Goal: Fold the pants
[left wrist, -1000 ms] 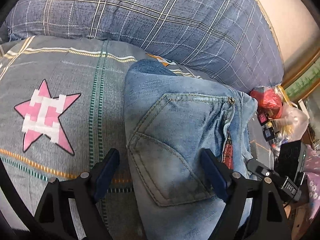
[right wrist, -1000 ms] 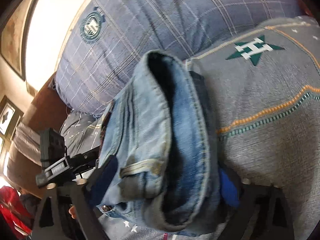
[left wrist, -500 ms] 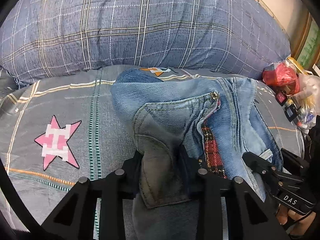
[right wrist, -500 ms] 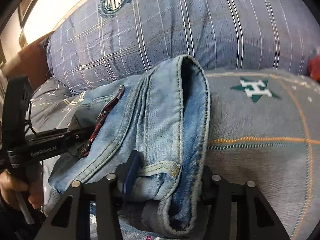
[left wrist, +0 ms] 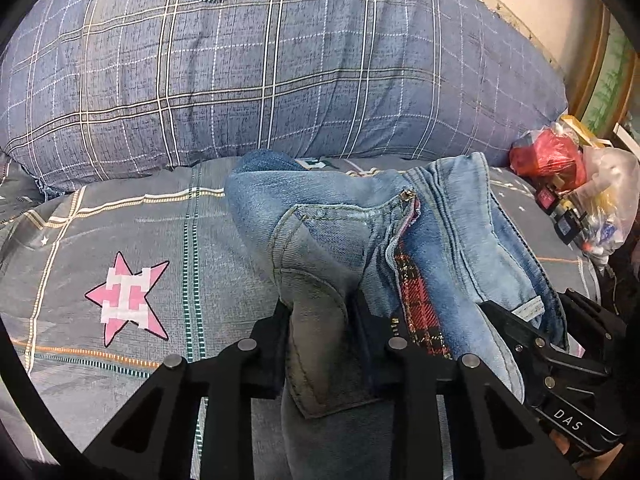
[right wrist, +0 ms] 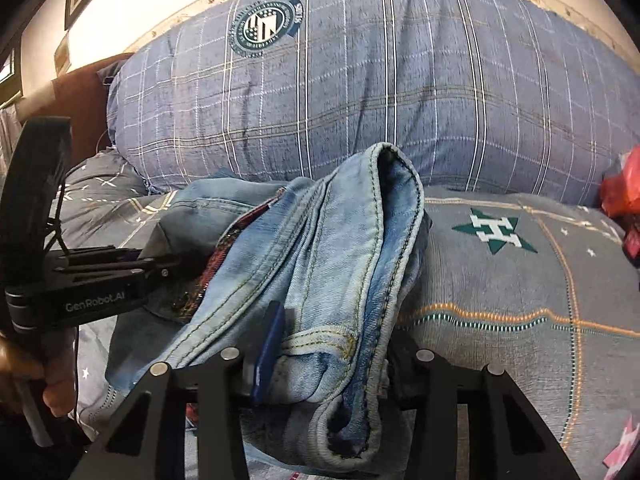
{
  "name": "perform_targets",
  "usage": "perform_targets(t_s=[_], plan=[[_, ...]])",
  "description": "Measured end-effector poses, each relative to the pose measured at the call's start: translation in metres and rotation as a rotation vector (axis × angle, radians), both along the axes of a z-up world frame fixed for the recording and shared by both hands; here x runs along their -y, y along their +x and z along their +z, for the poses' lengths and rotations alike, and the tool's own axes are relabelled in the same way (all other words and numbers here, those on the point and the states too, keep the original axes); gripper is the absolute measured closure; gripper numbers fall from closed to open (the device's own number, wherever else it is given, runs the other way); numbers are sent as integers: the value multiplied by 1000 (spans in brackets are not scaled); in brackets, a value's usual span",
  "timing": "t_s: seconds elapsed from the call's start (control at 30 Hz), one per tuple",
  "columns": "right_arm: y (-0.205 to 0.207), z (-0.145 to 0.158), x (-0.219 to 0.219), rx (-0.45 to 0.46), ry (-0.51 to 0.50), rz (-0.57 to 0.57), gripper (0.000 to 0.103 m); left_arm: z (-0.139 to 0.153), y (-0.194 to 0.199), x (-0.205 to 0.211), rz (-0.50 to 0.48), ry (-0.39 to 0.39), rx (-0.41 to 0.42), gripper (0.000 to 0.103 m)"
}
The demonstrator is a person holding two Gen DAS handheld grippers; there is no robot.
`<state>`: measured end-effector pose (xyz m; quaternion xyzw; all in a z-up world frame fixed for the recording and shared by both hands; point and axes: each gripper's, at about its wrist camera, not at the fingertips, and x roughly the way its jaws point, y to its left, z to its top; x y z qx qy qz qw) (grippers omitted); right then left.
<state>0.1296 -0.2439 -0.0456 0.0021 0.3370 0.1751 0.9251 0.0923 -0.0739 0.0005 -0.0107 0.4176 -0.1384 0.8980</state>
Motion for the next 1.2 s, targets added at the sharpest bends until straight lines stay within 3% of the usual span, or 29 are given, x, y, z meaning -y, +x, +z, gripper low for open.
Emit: perform_targets(t_s=[0.47,0.83,1.2], plan=[[-17,46,-19,92,-2,19,56,50,-16,-30,28,-41,95,74],[6,75,-84,116,58,103,56,84,12,-92,128,1,148,75],[72,50,-172,66,84,193,56,53,77,-169,243,24,105,75]])
